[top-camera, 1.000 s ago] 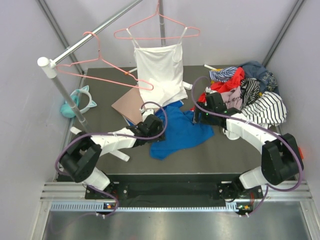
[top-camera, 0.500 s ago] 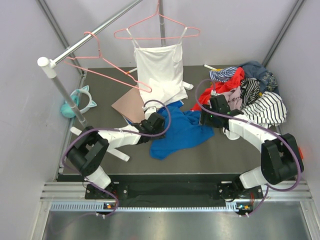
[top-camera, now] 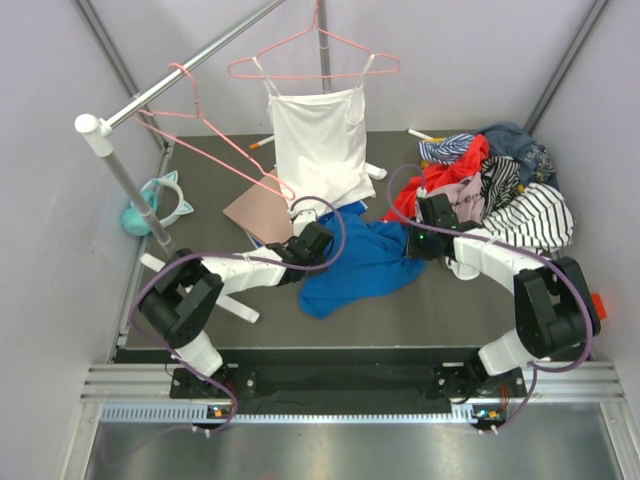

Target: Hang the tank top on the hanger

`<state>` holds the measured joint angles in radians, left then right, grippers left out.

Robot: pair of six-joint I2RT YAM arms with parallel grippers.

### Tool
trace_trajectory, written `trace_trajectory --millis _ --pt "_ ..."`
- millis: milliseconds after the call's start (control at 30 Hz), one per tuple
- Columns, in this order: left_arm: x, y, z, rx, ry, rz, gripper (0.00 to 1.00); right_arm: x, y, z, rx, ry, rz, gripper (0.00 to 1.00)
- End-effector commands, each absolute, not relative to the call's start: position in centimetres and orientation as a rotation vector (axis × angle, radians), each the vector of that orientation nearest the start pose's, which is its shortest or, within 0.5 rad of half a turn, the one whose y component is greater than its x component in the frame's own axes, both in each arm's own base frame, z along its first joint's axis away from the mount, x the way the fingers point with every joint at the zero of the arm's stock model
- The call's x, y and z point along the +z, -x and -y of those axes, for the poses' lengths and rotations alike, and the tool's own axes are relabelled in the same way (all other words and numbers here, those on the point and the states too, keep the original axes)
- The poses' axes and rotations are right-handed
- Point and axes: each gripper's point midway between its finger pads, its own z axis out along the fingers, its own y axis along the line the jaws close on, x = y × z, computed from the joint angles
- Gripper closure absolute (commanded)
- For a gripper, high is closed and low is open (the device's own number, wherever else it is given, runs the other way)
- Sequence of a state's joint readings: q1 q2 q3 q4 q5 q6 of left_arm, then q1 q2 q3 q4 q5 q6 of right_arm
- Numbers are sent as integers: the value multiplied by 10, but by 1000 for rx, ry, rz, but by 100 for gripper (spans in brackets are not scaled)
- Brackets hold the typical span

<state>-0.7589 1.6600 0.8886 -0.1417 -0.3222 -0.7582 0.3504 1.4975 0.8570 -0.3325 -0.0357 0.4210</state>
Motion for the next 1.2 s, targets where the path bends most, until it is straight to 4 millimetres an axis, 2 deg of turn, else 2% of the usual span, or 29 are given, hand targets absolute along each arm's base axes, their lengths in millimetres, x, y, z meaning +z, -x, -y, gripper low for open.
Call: trace_trajectory --millis 0,67,100,167,200,267,300,333,367,433,467,567,600,633,700,733,767,800,833,867,900,933,967,1000,1033,1067,1100,1167 --pt "64 -319 245 -308 206 -2335 100 60 -319 -144 391 -39 -2545 94" --pt "75 -321 236 -288 234 -2304 100 64 -317 -143 381 -31 -2557 100" --pt "77 -318 228 -251 244 -2308 100 74 -322 -144 384 -29 -2539 100" --pt "99 -321 212 -204 286 -2243 100 89 -323 -140 355 -27 -2526 100" --pt "106 -320 204 -176 293 -2228 100 109 -332 -141 355 -24 -2481 100" --pt "141 -324 191 -170 320 -2127 100 138 -336 -130 282 -25 -2434 100" --pt "165 -327 189 -192 297 -2065 100 169 -349 -129 273 -24 -2364 100" --pt "177 -328 188 -197 280 -2035 100 188 -349 -121 223 -18 -2335 100" --pt "194 -331 187 -189 229 -2002 100 226 -361 -120 221 -22 -2252 100" --pt "222 -333 185 -192 197 -1943 100 264 -364 -112 177 -9 -2175 100" --pt "238 -335 182 -176 184 -1915 100 300 -369 -111 184 -22 -2097 100" --pt "272 -334 161 -118 245 -1839 100 355 -366 -105 181 -38 -1978 100" --pt "285 -330 154 -133 266 -1804 100 364 -363 -108 194 -38 -1959 99" --pt "287 -327 149 -126 283 -1788 100 374 -357 -109 209 -44 -1932 99" --pt "297 -319 139 -151 321 -1753 100 382 -345 -120 265 -45 -1911 98" --pt "290 -315 133 -135 333 -1756 100 379 -340 -125 285 -44 -1914 97" --pt "285 -310 129 -131 349 -1766 100 361 -333 -136 305 -24 -1953 97" --pt "285 -304 123 -140 360 -1760 100 359 -323 -143 362 -37 -1952 97" --pt "272 -300 120 -125 352 -1784 100 348 -316 -150 391 -30 -1976 96" --pt "264 -295 121 -144 340 -1808 100 313 -307 -158 401 -12 -2053 91" --pt "260 -288 119 -158 327 -1824 100 303 -298 -161 442 -46 -2078 87" --pt "244 -282 119 -158 299 -1859 100 287 -290 -167 485 -43 -2123 83" --pt "237 -277 129 -224 258 -1893 100 255 -282 -166 481 -56 -2196 70" --pt "232 -269 129 -251 244 -1911 100 246 -275 -167 510 -94 -2218 64" --pt "216 -262 129 -255 231 -1951 100 239 -272 -169 538 -98 -2225 58" --pt "210 -257 128 -271 254 -1970 100 221 -267 -168 531 -104 -2261 45" --pt "207 -251 125 -280 261 -1980 100 218 -266 -168 545 -122 -2256 40" --pt "187 -241 115 -231 252 -2031 100 207 -269 -166 539 -146 -2260 30"
